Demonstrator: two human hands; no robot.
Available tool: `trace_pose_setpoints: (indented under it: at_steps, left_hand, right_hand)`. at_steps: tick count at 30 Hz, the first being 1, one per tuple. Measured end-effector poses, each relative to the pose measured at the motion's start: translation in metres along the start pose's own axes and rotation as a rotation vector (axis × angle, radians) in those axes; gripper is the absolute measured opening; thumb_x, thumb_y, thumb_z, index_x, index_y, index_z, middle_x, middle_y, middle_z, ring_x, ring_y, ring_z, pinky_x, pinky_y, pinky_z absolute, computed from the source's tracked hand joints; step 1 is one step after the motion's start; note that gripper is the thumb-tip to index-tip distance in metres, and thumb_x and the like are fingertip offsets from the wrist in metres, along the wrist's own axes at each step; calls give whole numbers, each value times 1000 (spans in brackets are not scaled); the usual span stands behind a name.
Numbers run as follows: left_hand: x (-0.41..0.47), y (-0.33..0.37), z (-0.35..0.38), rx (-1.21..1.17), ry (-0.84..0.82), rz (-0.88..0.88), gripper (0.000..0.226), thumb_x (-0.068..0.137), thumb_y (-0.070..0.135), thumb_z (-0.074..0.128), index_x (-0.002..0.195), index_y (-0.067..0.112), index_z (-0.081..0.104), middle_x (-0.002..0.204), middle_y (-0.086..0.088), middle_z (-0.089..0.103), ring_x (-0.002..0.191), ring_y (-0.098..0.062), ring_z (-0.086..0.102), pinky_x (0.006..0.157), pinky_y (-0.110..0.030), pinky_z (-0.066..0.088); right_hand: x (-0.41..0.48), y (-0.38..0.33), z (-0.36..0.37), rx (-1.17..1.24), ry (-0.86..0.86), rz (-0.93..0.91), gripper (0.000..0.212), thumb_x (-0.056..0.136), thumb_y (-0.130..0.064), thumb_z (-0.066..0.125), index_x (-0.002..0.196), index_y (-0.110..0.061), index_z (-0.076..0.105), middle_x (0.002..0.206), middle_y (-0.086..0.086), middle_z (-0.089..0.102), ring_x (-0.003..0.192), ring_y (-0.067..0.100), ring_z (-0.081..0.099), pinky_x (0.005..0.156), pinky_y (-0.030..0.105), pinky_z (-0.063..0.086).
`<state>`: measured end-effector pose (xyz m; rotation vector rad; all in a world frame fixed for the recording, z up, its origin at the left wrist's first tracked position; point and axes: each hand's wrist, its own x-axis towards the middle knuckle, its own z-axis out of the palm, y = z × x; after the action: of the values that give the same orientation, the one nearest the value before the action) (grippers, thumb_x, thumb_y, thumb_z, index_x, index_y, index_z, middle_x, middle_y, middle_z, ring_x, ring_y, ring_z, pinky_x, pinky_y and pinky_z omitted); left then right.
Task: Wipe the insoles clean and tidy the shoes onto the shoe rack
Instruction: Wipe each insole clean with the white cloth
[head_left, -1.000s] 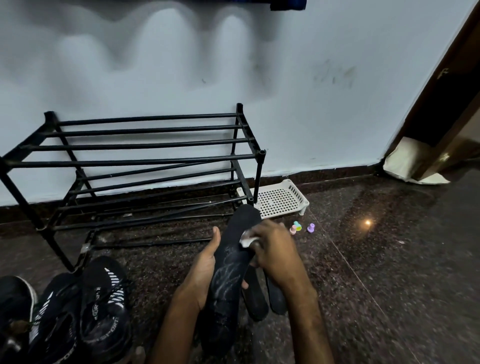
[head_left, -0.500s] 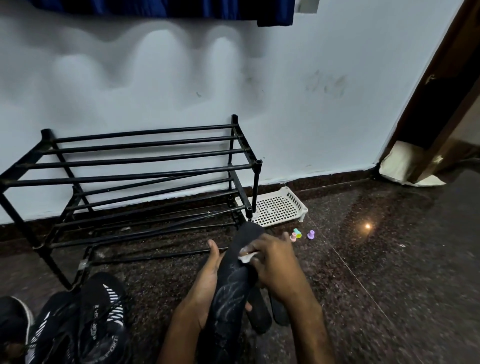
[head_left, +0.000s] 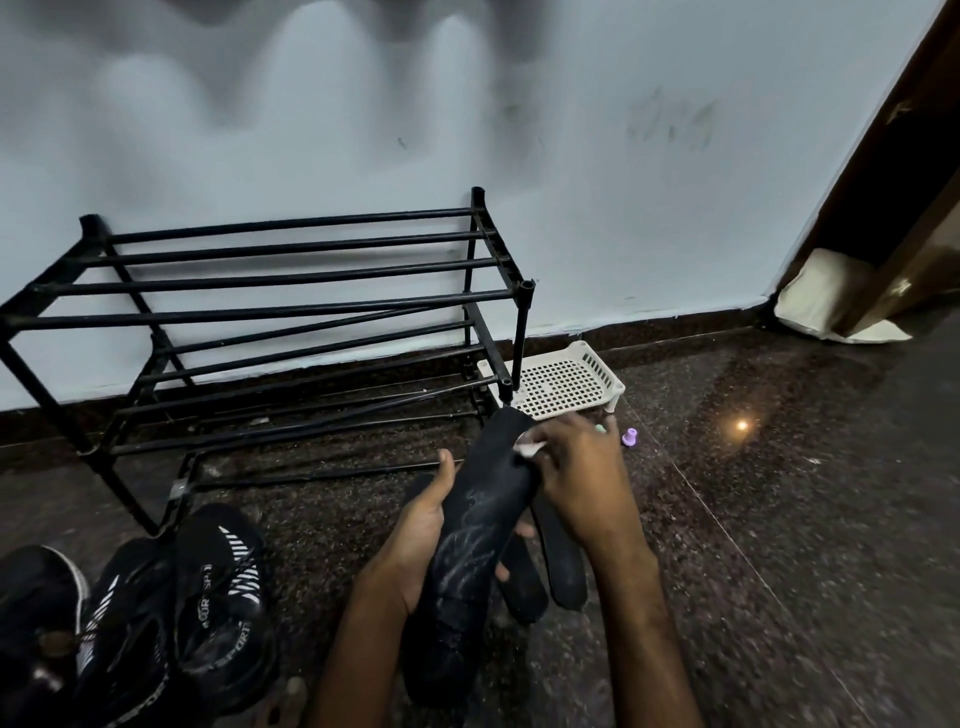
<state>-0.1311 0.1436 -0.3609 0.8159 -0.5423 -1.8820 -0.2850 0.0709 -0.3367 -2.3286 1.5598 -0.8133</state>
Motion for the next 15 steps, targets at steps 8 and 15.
trace_pose_setpoints:
  at_steps: [8, 15]
  left_hand:
    - [-2, 2, -3, -3, 45, 9, 74, 95, 63, 34, 110, 0, 70, 91, -25, 69, 66, -32, 69, 48, -37, 57]
    - [0, -1, 0, 40, 21, -14, 81, 96, 64, 25, 111, -1, 72, 94, -32, 67, 69, -34, 69, 49, -36, 57]
  right_hand:
    - [-1, -16, 10, 164, -155, -97, 21, 83, -11, 69, 92, -29, 73, 98, -16, 64, 92, -7, 53, 117, 54, 21]
    - [7, -2, 1, -3, 169, 58, 21, 84, -8, 69, 97, -24, 73, 97, -7, 64, 89, 5, 48, 107, 53, 34]
